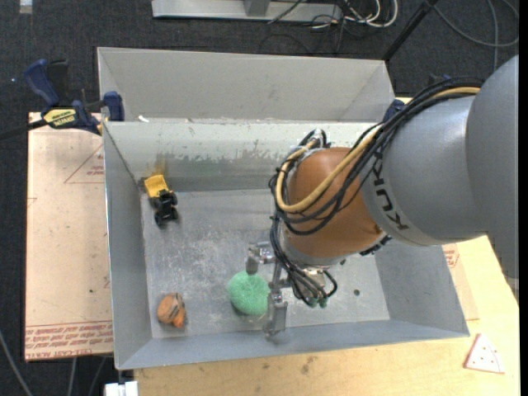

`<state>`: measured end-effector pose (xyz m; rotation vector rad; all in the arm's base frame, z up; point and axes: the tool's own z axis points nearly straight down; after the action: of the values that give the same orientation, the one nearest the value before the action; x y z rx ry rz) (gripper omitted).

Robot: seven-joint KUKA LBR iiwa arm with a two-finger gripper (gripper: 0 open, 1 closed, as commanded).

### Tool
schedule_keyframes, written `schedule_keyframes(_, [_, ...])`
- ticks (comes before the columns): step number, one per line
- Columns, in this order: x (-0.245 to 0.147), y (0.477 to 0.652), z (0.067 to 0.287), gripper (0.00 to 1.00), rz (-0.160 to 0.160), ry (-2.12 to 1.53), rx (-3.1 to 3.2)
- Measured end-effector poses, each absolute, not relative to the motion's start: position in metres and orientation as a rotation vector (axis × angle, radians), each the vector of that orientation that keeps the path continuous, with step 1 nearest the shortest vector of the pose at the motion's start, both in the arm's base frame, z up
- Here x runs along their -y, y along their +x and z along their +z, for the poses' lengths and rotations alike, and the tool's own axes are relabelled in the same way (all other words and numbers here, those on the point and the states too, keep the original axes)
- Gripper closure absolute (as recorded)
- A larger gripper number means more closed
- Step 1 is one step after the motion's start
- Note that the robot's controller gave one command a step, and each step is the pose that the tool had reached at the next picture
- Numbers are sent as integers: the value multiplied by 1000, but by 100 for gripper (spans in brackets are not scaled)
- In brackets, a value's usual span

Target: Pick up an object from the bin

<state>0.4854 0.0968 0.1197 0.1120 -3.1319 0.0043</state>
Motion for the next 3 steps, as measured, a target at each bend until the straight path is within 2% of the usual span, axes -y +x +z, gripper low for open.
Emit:
schedule_keyframes(1, [-88, 503, 86, 100, -4, -55, 3146])
schedule_keyframes(2, [-88, 503, 86, 100, -4, -56, 3146])
schedule_keyframes(3, [-92, 501, 193, 100, -2, -8, 3143])
